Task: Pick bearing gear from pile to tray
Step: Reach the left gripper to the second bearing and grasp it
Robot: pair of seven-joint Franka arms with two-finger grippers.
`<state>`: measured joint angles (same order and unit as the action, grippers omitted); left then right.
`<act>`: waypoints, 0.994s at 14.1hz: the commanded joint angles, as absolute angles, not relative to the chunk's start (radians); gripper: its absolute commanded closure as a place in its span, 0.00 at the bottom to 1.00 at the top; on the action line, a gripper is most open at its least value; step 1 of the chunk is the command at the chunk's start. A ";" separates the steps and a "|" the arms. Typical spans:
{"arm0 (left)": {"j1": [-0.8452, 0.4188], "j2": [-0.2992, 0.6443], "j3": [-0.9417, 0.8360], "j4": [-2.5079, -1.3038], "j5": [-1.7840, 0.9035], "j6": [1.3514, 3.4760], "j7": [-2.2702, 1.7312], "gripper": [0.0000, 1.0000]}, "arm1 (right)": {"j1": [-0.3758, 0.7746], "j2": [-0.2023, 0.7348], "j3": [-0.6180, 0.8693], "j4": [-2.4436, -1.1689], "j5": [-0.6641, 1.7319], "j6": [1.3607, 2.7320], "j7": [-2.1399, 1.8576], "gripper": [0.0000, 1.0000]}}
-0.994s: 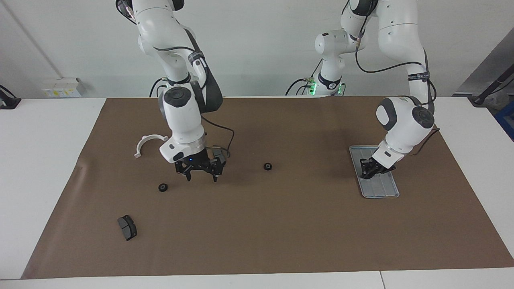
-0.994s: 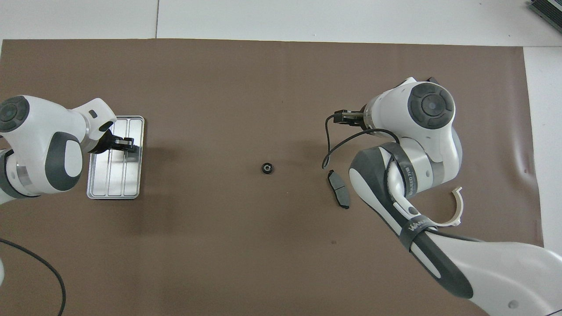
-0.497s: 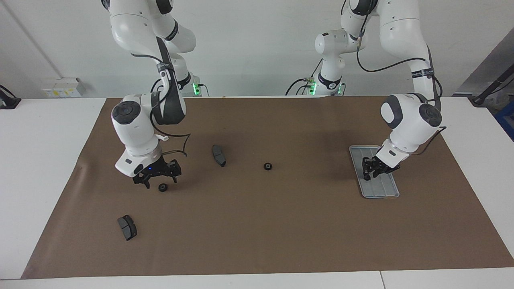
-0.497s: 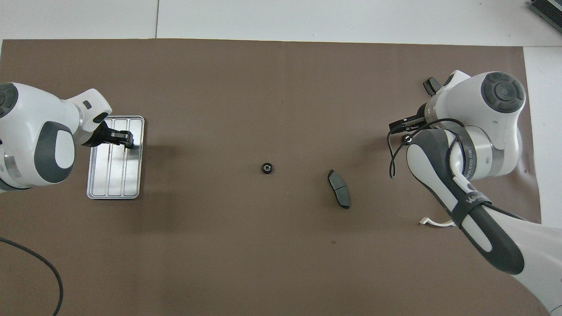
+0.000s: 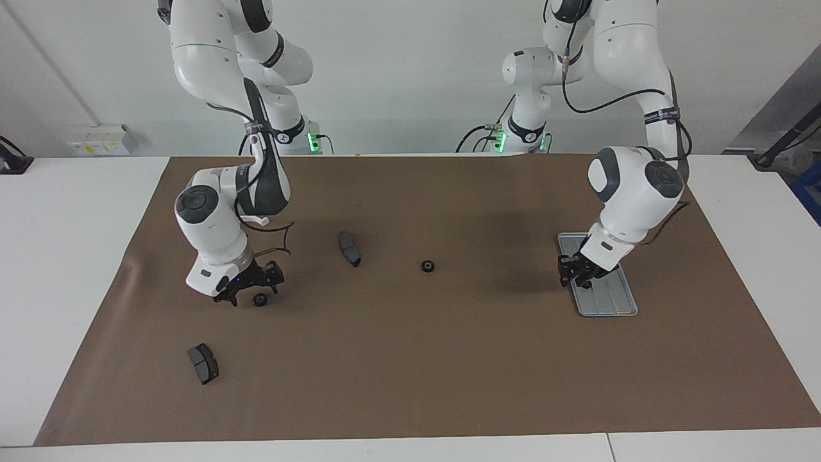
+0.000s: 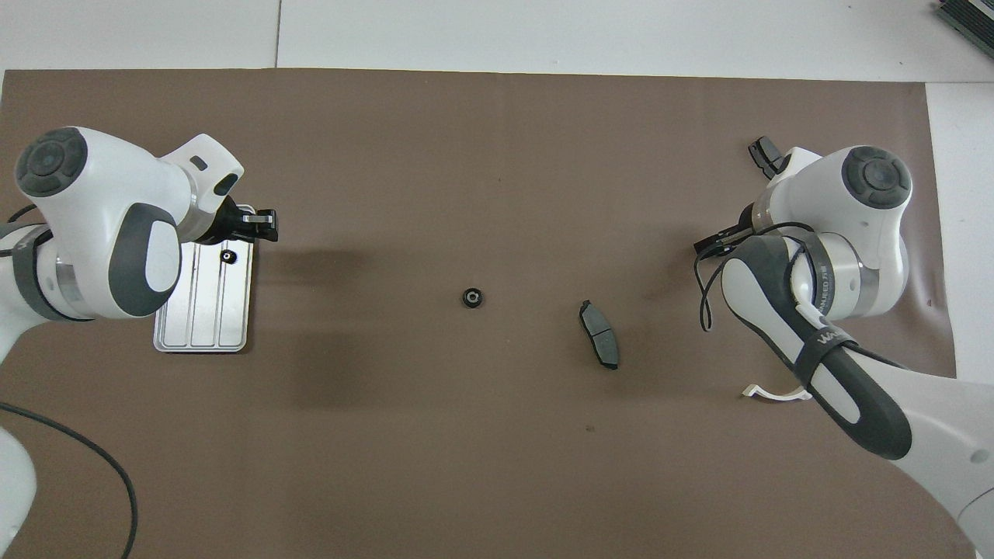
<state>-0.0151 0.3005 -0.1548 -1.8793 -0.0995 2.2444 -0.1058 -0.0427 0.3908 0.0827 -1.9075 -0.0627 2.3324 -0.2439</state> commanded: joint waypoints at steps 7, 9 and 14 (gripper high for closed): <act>-0.322 0.299 -0.137 -1.849 -0.026 2.246 -0.679 0.69 | -0.057 0.394 0.092 -1.937 -0.058 2.375 -0.262 0.28; -0.385 0.308 -0.135 -1.833 -0.018 2.244 -0.788 0.69 | -0.058 0.394 0.092 -1.937 -0.057 2.375 -0.259 0.31; -0.482 0.394 -0.137 -1.761 0.032 2.259 -0.943 0.50 | -0.058 0.394 0.092 -1.937 -0.006 2.376 -0.262 0.35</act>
<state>-0.4470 0.3462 -0.1543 -1.8102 0.0042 2.2487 -0.9002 -0.0439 0.3975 0.0824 -1.9264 -0.0348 2.3579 -0.2439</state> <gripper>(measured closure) 0.533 0.317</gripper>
